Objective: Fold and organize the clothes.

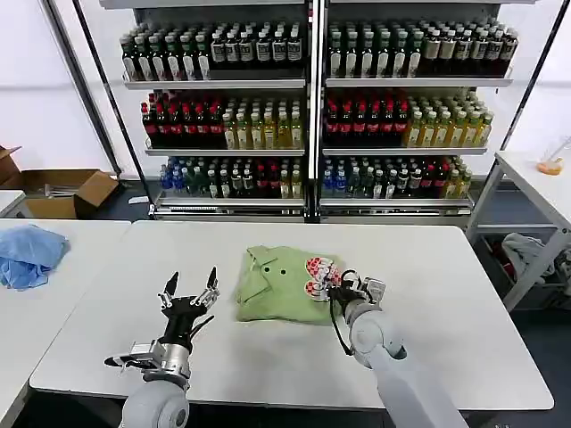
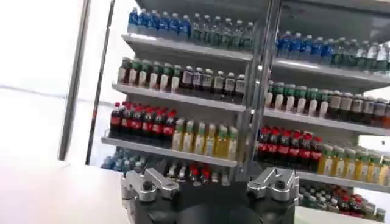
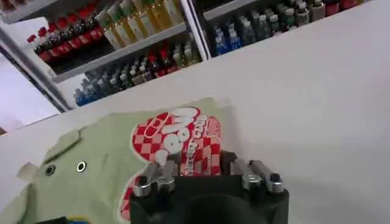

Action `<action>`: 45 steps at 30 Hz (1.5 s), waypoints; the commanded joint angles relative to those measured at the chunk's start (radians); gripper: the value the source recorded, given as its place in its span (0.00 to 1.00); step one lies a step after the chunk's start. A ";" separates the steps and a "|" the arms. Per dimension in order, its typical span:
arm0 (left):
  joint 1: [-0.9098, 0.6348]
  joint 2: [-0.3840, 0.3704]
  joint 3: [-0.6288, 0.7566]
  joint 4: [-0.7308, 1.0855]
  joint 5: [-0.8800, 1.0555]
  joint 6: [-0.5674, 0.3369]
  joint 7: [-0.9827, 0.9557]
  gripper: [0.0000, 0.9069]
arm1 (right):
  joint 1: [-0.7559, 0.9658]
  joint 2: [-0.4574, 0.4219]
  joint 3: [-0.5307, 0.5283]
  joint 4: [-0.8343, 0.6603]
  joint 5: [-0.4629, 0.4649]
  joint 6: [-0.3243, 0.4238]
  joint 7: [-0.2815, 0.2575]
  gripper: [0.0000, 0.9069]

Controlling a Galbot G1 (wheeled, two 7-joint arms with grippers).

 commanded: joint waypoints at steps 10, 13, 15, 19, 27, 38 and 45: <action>0.025 0.029 -0.009 -0.007 -0.006 -0.006 0.004 1.00 | 0.072 -0.077 0.027 -0.110 -0.182 0.017 -0.120 0.00; 0.023 0.036 -0.004 -0.005 0.002 -0.006 0.005 1.00 | 0.075 -0.086 0.035 -0.120 -0.258 0.032 -0.166 0.00; 0.023 0.039 0.000 -0.005 0.008 -0.006 0.005 1.00 | 0.061 -0.099 0.031 -0.098 -0.337 0.045 -0.254 1.00; 0.028 0.044 0.015 -0.003 0.057 -0.014 0.009 1.00 | -0.013 -0.115 0.025 -0.024 -0.495 0.199 -0.275 1.00; 0.057 0.051 0.032 -0.030 0.101 -0.036 0.013 1.00 | -0.340 -0.125 0.170 0.266 -0.577 0.383 -0.237 1.00; 0.139 0.041 0.027 -0.114 0.150 -0.036 0.036 1.00 | -0.673 -0.089 0.396 0.513 -0.669 0.451 -0.308 1.00; 0.155 0.033 0.034 -0.148 0.203 0.022 0.053 1.00 | -0.741 -0.074 0.428 0.542 -0.696 0.465 -0.341 1.00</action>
